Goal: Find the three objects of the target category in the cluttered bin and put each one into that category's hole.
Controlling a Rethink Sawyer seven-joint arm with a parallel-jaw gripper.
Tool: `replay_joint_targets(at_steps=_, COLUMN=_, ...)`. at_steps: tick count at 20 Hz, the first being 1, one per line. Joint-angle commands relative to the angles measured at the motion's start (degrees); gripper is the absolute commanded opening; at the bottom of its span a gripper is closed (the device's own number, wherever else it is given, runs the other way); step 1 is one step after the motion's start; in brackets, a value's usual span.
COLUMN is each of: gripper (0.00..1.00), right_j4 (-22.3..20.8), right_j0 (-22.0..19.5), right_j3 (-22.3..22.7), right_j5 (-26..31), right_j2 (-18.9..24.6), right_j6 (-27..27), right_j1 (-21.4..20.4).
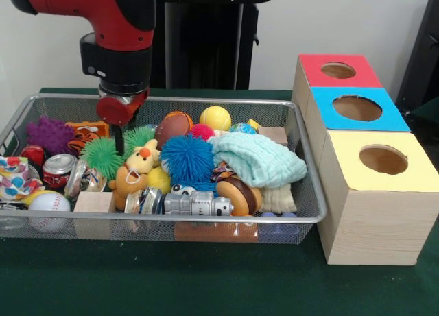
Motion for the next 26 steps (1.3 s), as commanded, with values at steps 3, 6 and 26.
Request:
replay_joint_targets(at_steps=3, gripper=1.0, right_j4=0.86, right_j0=-1.27, right_j3=1.76, right_j5=1.05, right_j2=7.57, right_j6=5.26, right_j1=3.89)
replay_joint_targets(at_steps=6, gripper=1.0, right_j4=0.73, right_j0=-1.46, right_j3=2.1, right_j5=0.78, right_j2=8.16, right_j6=5.36, right_j1=4.58)
replay_joint_targets(at_steps=26, gripper=0.0, right_j4=1.13, right_j0=-0.9, right_j3=4.38, right_j5=1.13, right_j2=10.19, right_j6=7.28, right_j1=6.81)
